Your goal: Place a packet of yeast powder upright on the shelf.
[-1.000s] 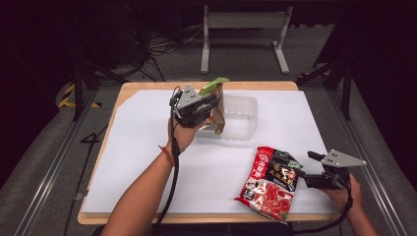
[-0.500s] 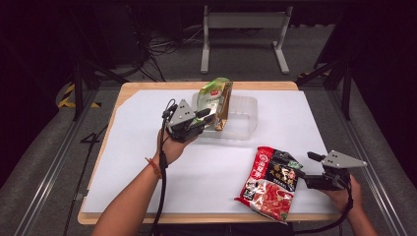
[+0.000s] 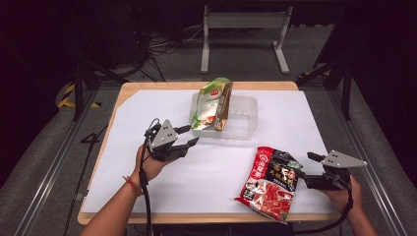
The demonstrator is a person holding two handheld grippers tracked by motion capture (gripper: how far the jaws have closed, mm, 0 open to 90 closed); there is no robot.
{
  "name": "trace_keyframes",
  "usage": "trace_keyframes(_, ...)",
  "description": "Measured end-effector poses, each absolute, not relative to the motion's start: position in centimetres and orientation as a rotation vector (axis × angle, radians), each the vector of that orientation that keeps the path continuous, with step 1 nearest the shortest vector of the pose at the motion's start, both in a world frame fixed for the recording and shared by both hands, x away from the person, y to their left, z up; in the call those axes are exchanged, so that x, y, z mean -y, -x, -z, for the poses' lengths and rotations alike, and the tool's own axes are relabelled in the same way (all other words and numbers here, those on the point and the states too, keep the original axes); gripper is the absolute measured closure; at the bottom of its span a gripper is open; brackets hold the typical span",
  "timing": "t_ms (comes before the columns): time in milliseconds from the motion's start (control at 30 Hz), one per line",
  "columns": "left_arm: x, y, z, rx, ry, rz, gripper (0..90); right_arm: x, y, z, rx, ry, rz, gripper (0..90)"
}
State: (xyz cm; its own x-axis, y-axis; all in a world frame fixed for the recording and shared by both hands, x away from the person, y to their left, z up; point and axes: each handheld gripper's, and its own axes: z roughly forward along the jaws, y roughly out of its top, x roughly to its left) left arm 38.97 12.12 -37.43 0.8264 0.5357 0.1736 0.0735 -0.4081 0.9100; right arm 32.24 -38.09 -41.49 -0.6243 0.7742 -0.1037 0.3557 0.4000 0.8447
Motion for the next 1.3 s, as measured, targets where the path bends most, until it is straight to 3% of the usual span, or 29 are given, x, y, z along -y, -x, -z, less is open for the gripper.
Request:
trace_keyframes(233, -14.0, -37.9, 39.1, -0.467, -2.030, -0.549, 35.1, 38.0, -32.3, 41.5, -2.184, -0.972, -1.150, 21.6)
trace_keyframes(467, -16.4, -36.7, 41.5, -0.524, -2.099, -0.514, 28.4, 38.0, -32.6, 41.6, -2.207, -1.016, -1.166, 21.7)
trace_keyframes(767, -19.3, -35.4, 43.7, -0.641, -2.071, -0.512, 22.4, 37.8, -33.1, 42.0, -2.235, -1.054, -1.160, 20.3)
trace_keyframes(800, -19.6, -35.1, 43.8, -0.676, -2.048, -0.537, 13.1, 37.7, -33.3, 42.0, -2.235, -1.065, -1.162, 20.0)
trace_keyframes(833, -20.0, -35.0, 44.0, -0.689, -2.036, -0.523, 12.0, 37.7, -33.4, 42.1, -2.235, -1.074, -1.172, 20.0)
trace_keyframes(1300, -21.4, -34.2, 44.1, -0.747, -1.947, -0.485, 6.9, 37.0, -36.2, 43.3, -2.323, -1.266, -1.152, 18.2)
